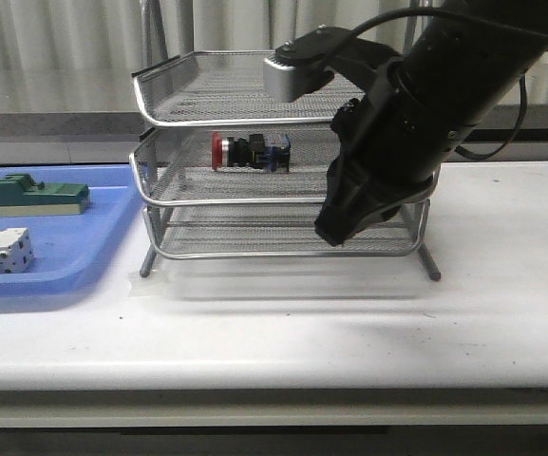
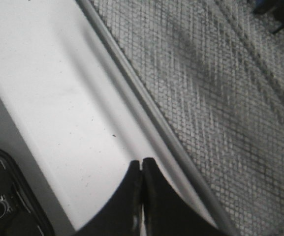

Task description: Place button on rack with both arms

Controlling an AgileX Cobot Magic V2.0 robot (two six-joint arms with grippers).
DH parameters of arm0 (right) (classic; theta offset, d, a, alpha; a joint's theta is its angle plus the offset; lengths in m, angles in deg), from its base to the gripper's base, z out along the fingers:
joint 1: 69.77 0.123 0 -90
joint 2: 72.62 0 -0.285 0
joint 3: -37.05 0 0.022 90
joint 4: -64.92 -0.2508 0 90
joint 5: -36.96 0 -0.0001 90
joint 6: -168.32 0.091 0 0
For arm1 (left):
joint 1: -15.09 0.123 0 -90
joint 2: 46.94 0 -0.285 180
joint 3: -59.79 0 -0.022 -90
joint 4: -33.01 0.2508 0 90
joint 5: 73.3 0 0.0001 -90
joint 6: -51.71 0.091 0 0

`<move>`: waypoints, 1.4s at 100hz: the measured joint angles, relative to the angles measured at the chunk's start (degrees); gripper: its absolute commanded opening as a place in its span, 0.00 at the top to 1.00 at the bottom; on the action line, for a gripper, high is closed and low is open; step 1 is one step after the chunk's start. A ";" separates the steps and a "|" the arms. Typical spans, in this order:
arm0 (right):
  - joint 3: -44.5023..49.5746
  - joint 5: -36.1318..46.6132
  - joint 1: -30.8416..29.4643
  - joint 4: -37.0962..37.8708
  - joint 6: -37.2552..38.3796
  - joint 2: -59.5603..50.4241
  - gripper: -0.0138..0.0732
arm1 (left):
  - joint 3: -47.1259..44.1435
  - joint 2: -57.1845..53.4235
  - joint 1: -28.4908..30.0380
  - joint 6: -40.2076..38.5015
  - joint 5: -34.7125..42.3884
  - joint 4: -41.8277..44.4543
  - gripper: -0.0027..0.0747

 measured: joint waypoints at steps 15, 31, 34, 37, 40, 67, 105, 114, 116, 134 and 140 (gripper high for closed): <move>0.00 -4.00 -0.20 0.00 6.11 -1.64 0.91 | 0.00 0.00 0.00 0.00 0.00 0.00 0.99; 0.00 -6.62 -0.58 0.00 11.63 -6.29 0.91 | 0.00 0.00 0.00 0.00 0.00 0.00 0.99; 0.00 -7.39 -0.94 0.12 12.67 -7.28 0.91 | 0.00 0.00 0.00 0.00 0.00 0.00 0.99; 0.00 -8.06 -1.25 0.38 13.88 -8.54 0.91 | 0.00 0.00 0.00 0.00 0.00 0.00 0.99; 0.00 -8.79 -1.86 0.91 15.24 -9.57 0.91 | 0.00 0.00 0.00 0.00 0.00 0.00 0.99; 0.14 -18.06 -10.49 11.04 29.13 -19.89 0.91 | 0.00 0.00 0.00 0.00 0.09 0.00 0.99; 10.54 -20.84 -19.08 18.52 38.27 -40.25 0.91 | 0.00 0.00 0.00 0.00 0.09 0.00 0.99; 13.91 -20.84 -20.33 18.66 39.19 -45.79 0.91 | 0.00 0.00 0.00 0.00 0.09 0.00 0.99; 14.68 -20.84 -20.65 18.66 39.47 -47.03 0.91 | 0.00 0.00 0.00 0.00 0.09 0.00 0.99; 20.64 -20.41 -22.23 18.80 40.32 -57.91 0.91 | 0.00 0.00 0.00 0.00 0.09 0.00 0.99; 22.39 -20.41 -22.34 18.85 40.43 -62.01 0.91 | 0.00 0.00 0.00 0.00 0.09 0.00 0.99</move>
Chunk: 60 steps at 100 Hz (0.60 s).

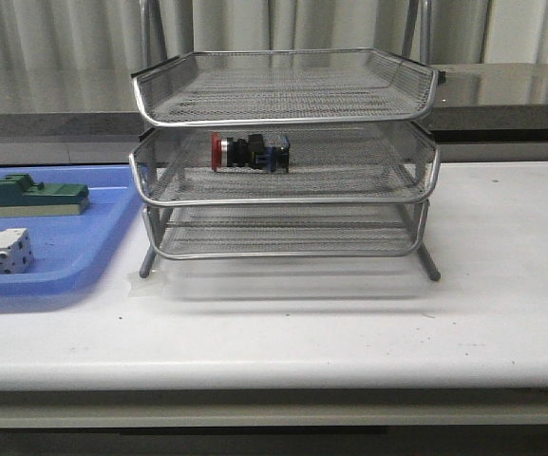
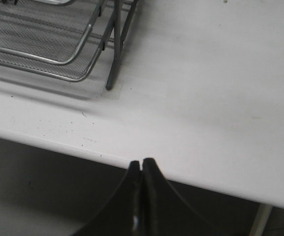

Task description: Place button on rack with both arms

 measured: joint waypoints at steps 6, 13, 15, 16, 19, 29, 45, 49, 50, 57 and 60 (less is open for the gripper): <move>1.25 0.00 0.00 0.08 0.00 -3.45 0.91 | 0.00 0.00 0.00 0.00 0.00 0.00 0.99; 2.47 0.00 0.00 0.08 0.12 -7.38 0.91 | 0.00 0.00 0.00 0.00 0.00 0.00 0.99; 2.74 0.00 0.00 0.08 0.12 -8.47 0.91 | 0.00 0.00 0.00 0.00 0.00 0.00 0.99; 2.90 0.00 0.00 0.08 0.12 -9.18 0.91 | 0.00 0.00 0.00 0.00 0.00 0.00 0.99; 3.15 -0.10 0.00 0.08 0.12 -10.52 0.91 | 0.00 0.00 0.00 0.00 0.00 0.00 0.99; 3.25 -0.46 0.00 0.08 0.12 -14.43 0.91 | 0.00 0.00 0.00 0.00 0.00 0.00 0.99; 3.25 -0.46 0.00 0.08 0.12 -16.25 0.91 | 0.00 0.00 0.00 0.00 0.00 0.00 0.99; 3.28 -0.46 0.00 0.08 0.12 -16.25 0.91 | 0.00 0.00 0.00 0.00 0.00 0.00 0.99; 3.28 -0.46 0.00 0.08 0.12 -16.25 0.91 | 0.00 0.00 0.00 0.00 0.00 0.00 0.99; 3.28 -0.50 0.00 0.08 0.12 -16.25 0.91 | 0.00 0.00 0.00 0.00 0.00 0.00 0.99; 3.28 -0.50 0.00 0.08 0.12 -16.25 0.91 | 0.00 0.00 0.00 0.00 0.00 0.00 0.99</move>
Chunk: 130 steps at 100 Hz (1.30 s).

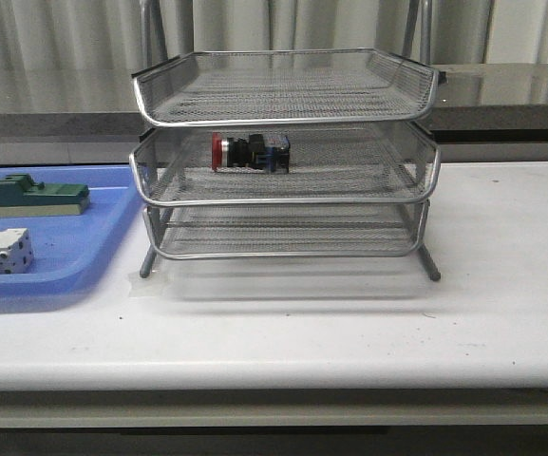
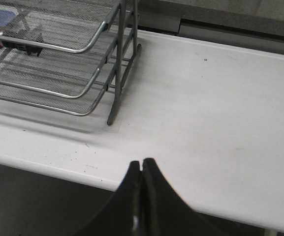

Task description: Place button on rack with both arms

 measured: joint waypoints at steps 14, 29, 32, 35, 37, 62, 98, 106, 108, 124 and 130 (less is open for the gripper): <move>0.00 0.00 0.00 0.00 0.11 0.00 0.91 | 0.00 0.00 0.00 0.00 0.00 0.00 0.99; 0.00 0.00 0.00 0.00 0.11 0.00 0.91 | 0.00 0.00 0.00 0.00 0.00 0.00 0.99; 0.00 0.00 0.00 0.00 0.11 0.00 0.91 | 0.00 0.00 0.00 0.00 0.00 0.00 0.99; 0.00 0.00 0.00 0.00 0.11 0.00 0.91 | 0.00 0.00 0.00 0.00 0.00 0.00 0.99; 0.00 0.00 0.00 0.00 0.11 0.00 0.91 | 0.00 0.00 0.00 0.00 0.00 0.00 0.99; 2.40 1.27 0.00 0.00 0.11 0.00 0.91 | 0.00 0.00 0.00 0.00 0.00 0.00 0.99; 16.27 19.66 0.00 0.00 1.72 -7.65 0.91 | 0.00 0.00 0.00 0.00 0.00 0.00 0.99; 19.56 23.25 0.00 0.00 1.98 -10.43 0.91 | 0.00 0.00 0.00 0.00 0.00 0.00 0.99; 20.44 24.13 0.00 0.00 2.11 -11.18 0.91 | 0.00 0.00 0.00 0.00 0.00 0.00 0.99; 26.49 29.77 0.00 0.00 2.19 -16.76 0.91 | 0.00 0.00 0.00 0.00 0.00 0.00 0.99; 28.28 31.44 0.00 0.00 2.33 -18.43 0.91 | 0.00 0.00 0.00 0.00 0.00 0.00 0.99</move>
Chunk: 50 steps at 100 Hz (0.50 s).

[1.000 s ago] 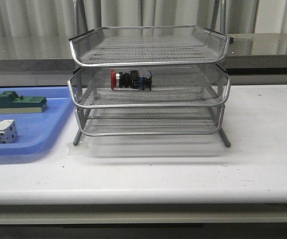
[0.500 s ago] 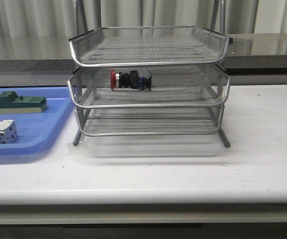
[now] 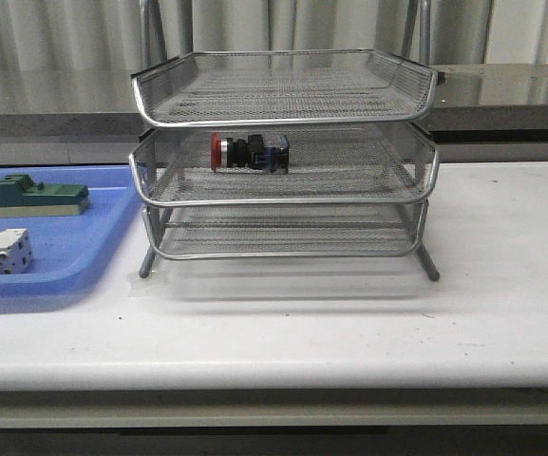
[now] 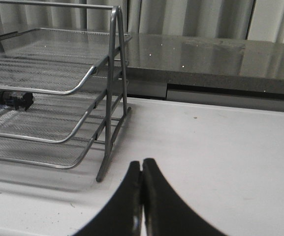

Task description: Place button on rack with both arms

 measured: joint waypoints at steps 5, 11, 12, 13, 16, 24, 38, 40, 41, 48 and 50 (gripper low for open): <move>1.44 1.56 0.00 0.00 -0.01 -0.72 0.91 | 0.00 0.00 0.00 0.00 0.00 0.00 0.99; 3.13 3.47 0.00 0.00 0.10 -0.88 0.91 | 0.00 0.00 0.00 0.00 0.00 0.00 0.99; 3.30 3.66 0.00 0.00 0.10 -0.88 0.91 | 0.00 0.00 0.00 0.00 0.00 0.00 0.99; 3.64 4.06 0.00 0.00 0.10 -0.88 0.91 | 0.00 0.00 0.00 0.00 0.00 0.00 0.99; 4.25 4.96 0.00 0.00 0.10 -0.88 0.91 | 0.00 0.00 0.00 0.00 0.00 0.00 0.99; 5.82 8.04 0.00 0.00 0.10 -0.88 0.91 | 0.00 0.00 0.00 0.00 0.00 0.00 0.99; 6.40 11.42 0.00 -0.10 0.19 -0.88 0.91 | 0.00 0.00 0.00 0.00 0.00 0.00 0.99; 6.40 11.65 0.00 -0.21 0.19 -0.88 0.91 | 0.00 0.00 0.00 0.00 0.00 0.00 0.99; 6.40 11.82 0.00 -0.22 0.19 -0.88 0.91 | 0.00 0.00 0.00 0.00 0.00 0.00 0.99; 6.40 12.36 0.00 -0.30 0.19 -0.88 0.91 | 0.00 0.00 0.00 0.00 0.00 0.00 0.99; 6.40 12.36 0.00 -0.30 0.19 -0.88 0.91 | 0.00 0.00 0.00 0.00 0.00 0.00 0.99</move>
